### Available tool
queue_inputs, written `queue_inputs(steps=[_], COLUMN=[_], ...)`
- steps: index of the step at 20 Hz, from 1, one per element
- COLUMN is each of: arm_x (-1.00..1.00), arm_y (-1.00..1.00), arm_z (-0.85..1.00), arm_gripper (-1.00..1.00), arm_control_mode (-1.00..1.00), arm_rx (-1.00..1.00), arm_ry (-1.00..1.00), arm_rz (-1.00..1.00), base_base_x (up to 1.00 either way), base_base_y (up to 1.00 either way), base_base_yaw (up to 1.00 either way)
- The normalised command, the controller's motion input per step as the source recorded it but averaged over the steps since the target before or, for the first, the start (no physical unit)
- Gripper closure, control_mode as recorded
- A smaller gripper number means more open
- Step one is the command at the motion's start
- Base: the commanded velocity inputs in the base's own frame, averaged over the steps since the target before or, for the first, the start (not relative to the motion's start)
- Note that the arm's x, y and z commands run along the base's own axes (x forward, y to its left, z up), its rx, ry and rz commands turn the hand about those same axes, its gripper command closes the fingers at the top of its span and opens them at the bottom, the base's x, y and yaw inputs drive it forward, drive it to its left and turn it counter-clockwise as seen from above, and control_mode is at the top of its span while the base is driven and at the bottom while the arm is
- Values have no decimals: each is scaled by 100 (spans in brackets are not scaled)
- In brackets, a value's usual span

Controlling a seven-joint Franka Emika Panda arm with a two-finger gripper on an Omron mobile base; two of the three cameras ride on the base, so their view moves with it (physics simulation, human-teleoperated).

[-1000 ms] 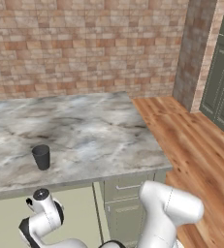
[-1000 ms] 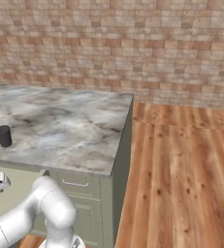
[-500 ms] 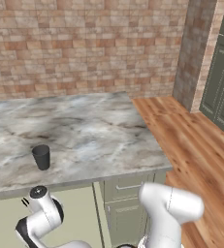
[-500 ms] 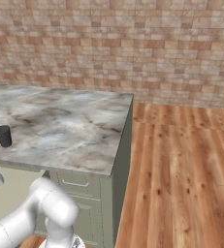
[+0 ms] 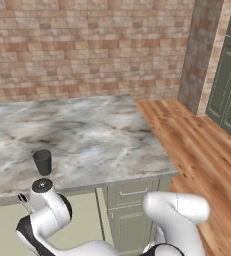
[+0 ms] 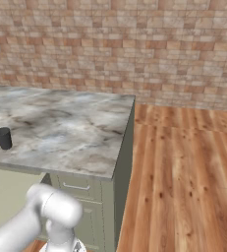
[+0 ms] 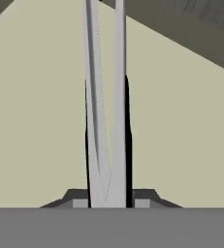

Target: Take the tongs from the drawer on the left and place them on the dining counter next to the tray containing the kebab skewer.

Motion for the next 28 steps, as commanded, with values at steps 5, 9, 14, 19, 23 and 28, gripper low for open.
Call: queue_inputs(steps=[5,9,14,19,23,28], arm_x=[0,4,12,19,33,37], arm_y=[-73,-91,-100,-100,-100,-63], arm_z=[100,100,100,100,94,37], arm_gripper=[100,100,100,100,100,100], arm_control_mode=[-100,-100,-100,-100,-100,-100], arm_rx=[7,1,2,6,6,2], arm_ry=[-17,-21,-20,-9,0,0], arm_rz=[6,4,0,0,0,-7], base_base_x=[0,0,0,0,0,0], base_base_y=[0,0,0,0,0,0], base_base_yaw=[0,0,0,0,0,0])
